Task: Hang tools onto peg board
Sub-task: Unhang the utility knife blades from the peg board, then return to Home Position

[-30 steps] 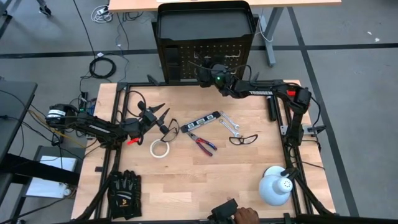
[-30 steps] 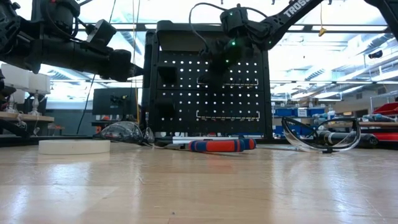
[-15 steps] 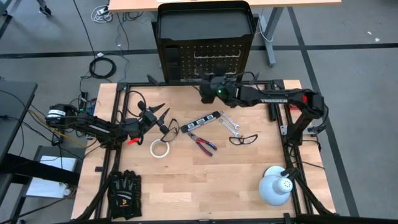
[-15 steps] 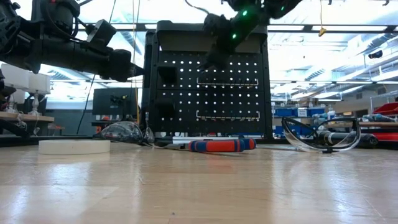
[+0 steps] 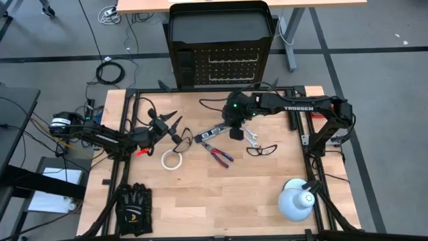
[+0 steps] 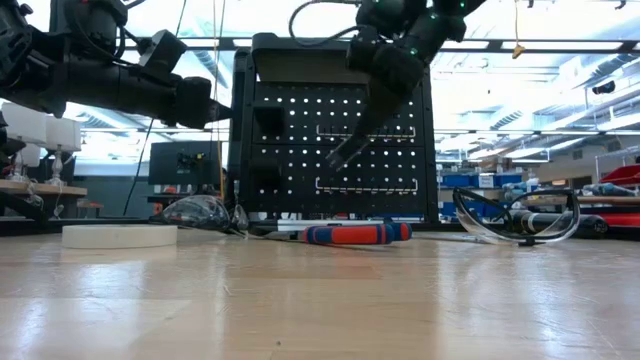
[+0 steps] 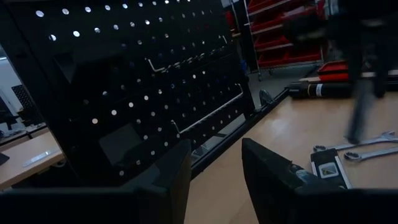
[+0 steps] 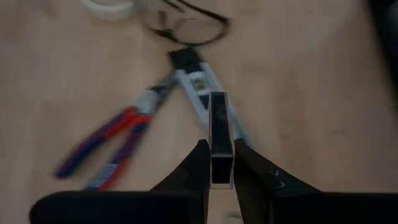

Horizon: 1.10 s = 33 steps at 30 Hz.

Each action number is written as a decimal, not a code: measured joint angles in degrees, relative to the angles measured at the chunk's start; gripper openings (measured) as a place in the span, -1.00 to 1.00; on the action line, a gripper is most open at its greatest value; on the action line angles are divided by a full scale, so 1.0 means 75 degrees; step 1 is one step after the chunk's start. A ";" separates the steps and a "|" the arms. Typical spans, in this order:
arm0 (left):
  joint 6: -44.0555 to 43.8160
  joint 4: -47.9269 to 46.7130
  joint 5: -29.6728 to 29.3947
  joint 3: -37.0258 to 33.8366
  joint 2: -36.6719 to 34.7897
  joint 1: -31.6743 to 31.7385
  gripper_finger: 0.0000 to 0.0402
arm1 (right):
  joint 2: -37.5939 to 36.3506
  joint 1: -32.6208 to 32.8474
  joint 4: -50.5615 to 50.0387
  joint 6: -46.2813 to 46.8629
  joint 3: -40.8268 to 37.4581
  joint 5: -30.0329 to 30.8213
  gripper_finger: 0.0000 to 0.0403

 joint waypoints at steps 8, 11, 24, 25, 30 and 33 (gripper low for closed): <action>0.0020 0.0575 -0.0005 0.0001 0.0000 -0.0001 -0.28 | -0.0035 0.0379 0.1664 0.0217 -0.1936 -0.0460 -0.68; 0.0008 0.0599 -0.0002 0.0001 0.0000 -0.0001 -0.28 | -0.0064 0.0428 0.3042 0.0260 -0.2867 -0.0436 -0.66; -0.0613 0.0662 -0.0336 0.0175 0.0000 -0.0010 -0.28 | -0.0283 0.0268 0.4981 0.0471 -0.4486 -0.0550 -0.22; -0.0652 0.0664 -0.0349 0.0228 0.0000 -0.0064 -0.28 | -0.0334 0.0271 0.4969 0.0323 -0.4489 -0.0678 -0.18; -0.0395 0.0659 -0.0608 0.0423 -0.0405 -0.0655 -0.28 | -0.1140 0.0277 0.5019 -0.0017 -0.4895 -0.0824 -0.07; -0.0068 0.0172 -0.1466 0.0418 -0.1160 -0.1288 -0.28 | -0.1997 0.0253 0.5515 -0.0021 -0.5691 -0.0767 -0.07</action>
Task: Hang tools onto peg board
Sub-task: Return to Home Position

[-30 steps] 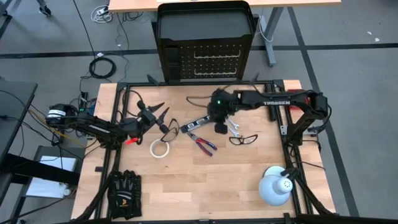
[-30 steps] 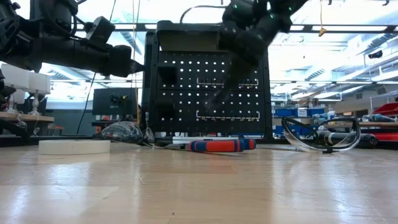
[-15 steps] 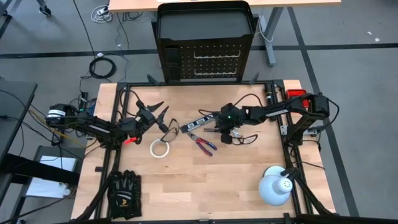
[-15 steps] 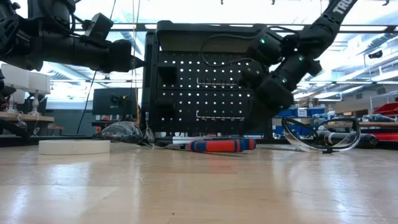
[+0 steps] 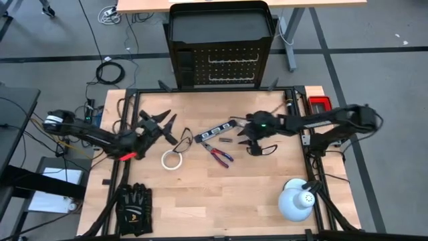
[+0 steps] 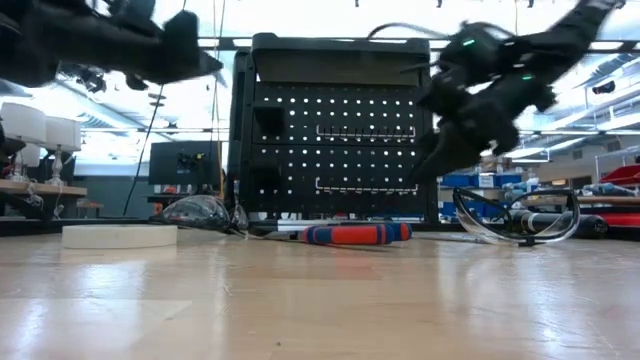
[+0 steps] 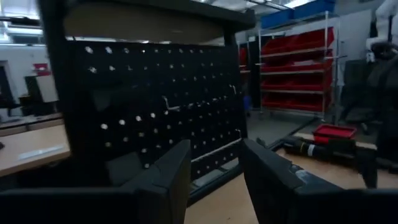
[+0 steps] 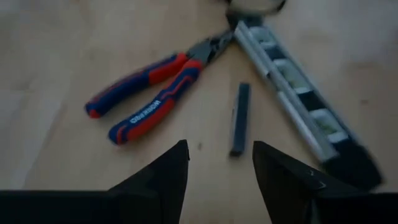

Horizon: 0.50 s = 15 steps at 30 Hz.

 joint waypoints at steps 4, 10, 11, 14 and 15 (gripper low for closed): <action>0.0467 -0.0909 -0.1186 0.0000 -0.1354 -0.1110 -0.28 | -0.1379 -0.0155 0.1209 0.0284 -0.1253 0.0079 -0.08; 0.0619 -0.2756 -0.1488 -0.0002 -0.3397 -0.2534 -0.28 | -0.3180 -0.0206 0.2813 0.0812 -0.2733 0.0083 -0.08; 0.0549 -0.3141 -0.1469 -0.0001 -0.3705 -0.2720 -0.28 | -0.3426 -0.0206 0.2966 0.0830 -0.2901 0.0082 -0.08; 0.0259 -0.4007 -0.1004 -0.0003 -0.4377 -0.3180 -0.32 | -0.4096 -0.0206 0.3279 0.0904 -0.3259 0.0083 -0.09; 0.0170 -0.4300 -0.0773 -0.0003 -0.4556 -0.3313 -0.33 | -0.4294 -0.0206 0.3255 0.1006 -0.3350 0.0082 -0.09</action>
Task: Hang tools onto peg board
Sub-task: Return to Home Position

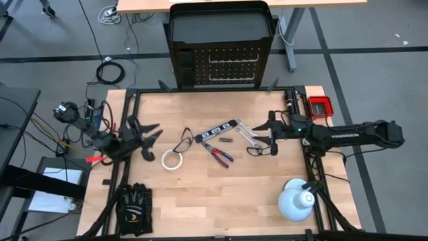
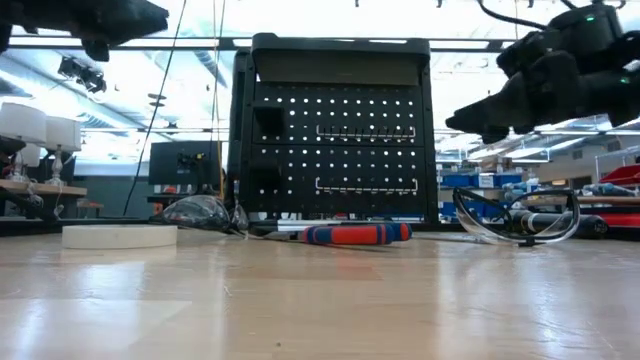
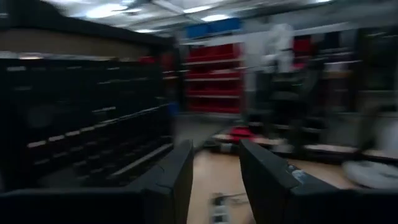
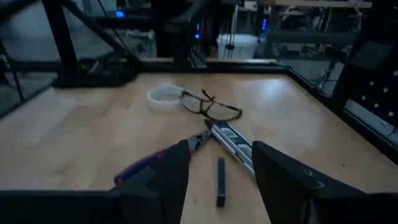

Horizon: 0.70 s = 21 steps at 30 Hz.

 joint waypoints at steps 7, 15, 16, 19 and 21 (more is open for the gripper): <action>-0.0933 -0.2229 0.1377 0.0000 -0.0720 -0.0715 -0.43 | -0.1224 0.0000 -0.0041 0.0896 -0.0687 -0.0427 -0.20; -0.1953 -0.3911 0.2764 0.0000 -0.0988 -0.1637 -0.82 | -0.2382 0.0000 -0.0689 0.1823 -0.0836 -0.1615 -0.70; -0.2011 -0.4062 0.2928 0.0000 -0.1013 -0.1747 -0.90 | -0.2490 0.0000 -0.0775 0.1826 -0.0836 -0.1814 -0.81; -0.2349 -0.4482 0.3605 -0.0003 -0.1132 -0.2042 -0.97 | -0.2701 0.0000 -0.1042 0.2036 -0.0836 -0.2210 -0.94; -0.2438 -0.4643 0.4185 -0.0003 -0.1264 -0.2233 -0.98 | -0.2769 0.0000 -0.1185 0.2431 -0.0836 -0.2253 -0.90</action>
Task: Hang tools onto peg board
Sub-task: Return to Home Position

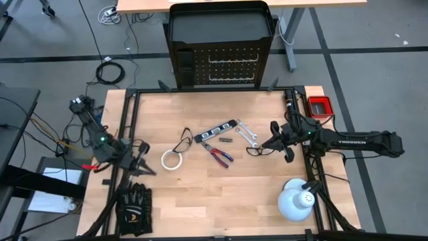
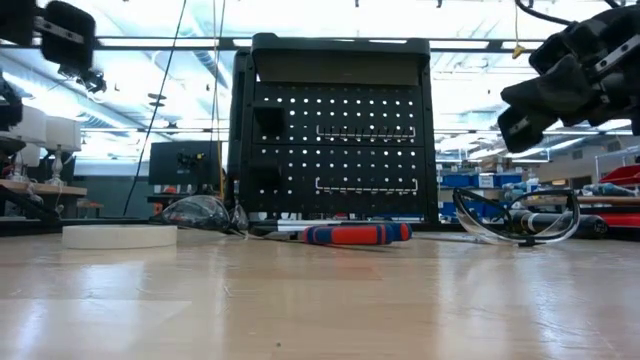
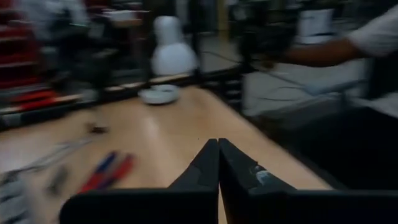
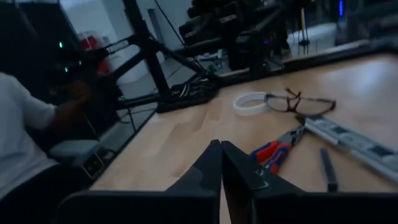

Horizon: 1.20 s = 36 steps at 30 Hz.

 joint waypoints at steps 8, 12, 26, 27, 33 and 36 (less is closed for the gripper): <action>-0.0522 -0.0565 0.2025 -0.0084 -0.1150 -0.0392 -1.00 | 0.0025 0.0000 -0.0033 0.0588 0.0000 0.0102 -0.82; -0.0521 -0.0435 0.2865 -0.0401 -0.1823 -0.0410 -1.00 | 0.0025 0.0000 -0.0033 0.0581 0.0000 0.0114 -0.83; -0.1298 0.0136 0.4611 -0.1218 -0.2164 -0.0422 -0.99 | 0.0028 0.0000 -0.0016 0.0561 0.0000 0.0134 -0.84; -0.1292 0.0125 0.4581 -0.1218 -0.2164 -0.0422 -0.99 | 0.0028 0.0000 -0.0013 0.0561 0.0000 0.0134 -0.84; -0.1287 0.0168 0.4555 -0.1218 -0.2164 -0.0422 -0.98 | 0.0028 0.0000 -0.0007 0.0561 0.0000 0.0134 -0.85; -0.1280 0.0170 0.4555 -0.1218 -0.2164 -0.0422 -0.98 | 0.0028 0.0000 0.0002 0.0561 0.0000 0.0134 -0.84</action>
